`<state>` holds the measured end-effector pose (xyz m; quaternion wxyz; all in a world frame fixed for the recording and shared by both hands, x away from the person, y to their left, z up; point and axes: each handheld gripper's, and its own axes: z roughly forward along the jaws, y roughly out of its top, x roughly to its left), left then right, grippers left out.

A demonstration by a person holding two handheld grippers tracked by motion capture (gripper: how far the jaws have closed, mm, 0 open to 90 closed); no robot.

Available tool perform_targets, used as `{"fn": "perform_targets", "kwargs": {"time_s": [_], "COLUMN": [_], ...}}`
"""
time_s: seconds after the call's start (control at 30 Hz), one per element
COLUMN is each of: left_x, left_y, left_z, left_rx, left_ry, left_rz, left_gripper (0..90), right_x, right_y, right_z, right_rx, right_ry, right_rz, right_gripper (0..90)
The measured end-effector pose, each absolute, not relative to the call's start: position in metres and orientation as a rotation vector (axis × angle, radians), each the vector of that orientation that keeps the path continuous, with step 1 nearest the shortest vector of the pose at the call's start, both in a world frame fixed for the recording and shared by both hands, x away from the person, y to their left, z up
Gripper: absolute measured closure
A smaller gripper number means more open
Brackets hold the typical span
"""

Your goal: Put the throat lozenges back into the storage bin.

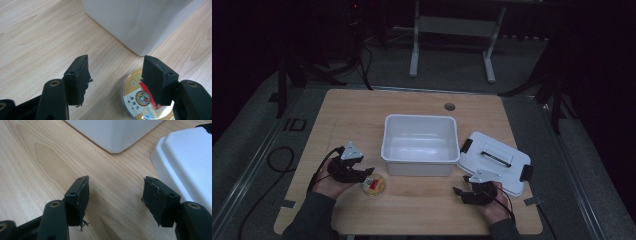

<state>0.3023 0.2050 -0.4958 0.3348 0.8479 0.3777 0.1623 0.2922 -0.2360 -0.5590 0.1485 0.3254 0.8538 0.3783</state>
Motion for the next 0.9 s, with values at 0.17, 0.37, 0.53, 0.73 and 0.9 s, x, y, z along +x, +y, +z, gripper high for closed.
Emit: {"fn": "perform_targets", "kwargs": {"time_s": [0.17, 0.37, 0.53, 0.73, 0.9], "left_x": [0.301, 0.3, 0.3, 0.301, 0.3], "left_y": [0.203, 0.198, 0.193, 0.188, 0.187], "left_z": [-0.493, -0.491, -0.492, -0.496, -0.499], "left_rx": [2.238, 2.273, 2.297, 2.333, 2.342], "left_ry": [0.965, 0.945, 0.961, 0.956, 0.953], "left_rz": [0.389, 0.362, 0.356, 0.316, 0.292], "left_gripper": [35.6, 31.2, 23.4, 15.6, 11.4], "right_x": [0.292, 0.292, 0.292, 0.292, 0.292], "right_y": [-0.236, -0.236, -0.236, -0.236, -0.236], "right_z": [-0.559, -0.559, -0.559, -0.559, -0.559], "right_rx": [0.931, 0.929, 0.929, 0.928, 0.929], "right_ry": [2.458, 2.462, 2.462, 2.462, 2.462], "right_rz": [1.087, 1.087, 1.088, 1.087, 1.087], "right_gripper": [36.3, 35.6, 35.5, 35.5, 35.3]}}
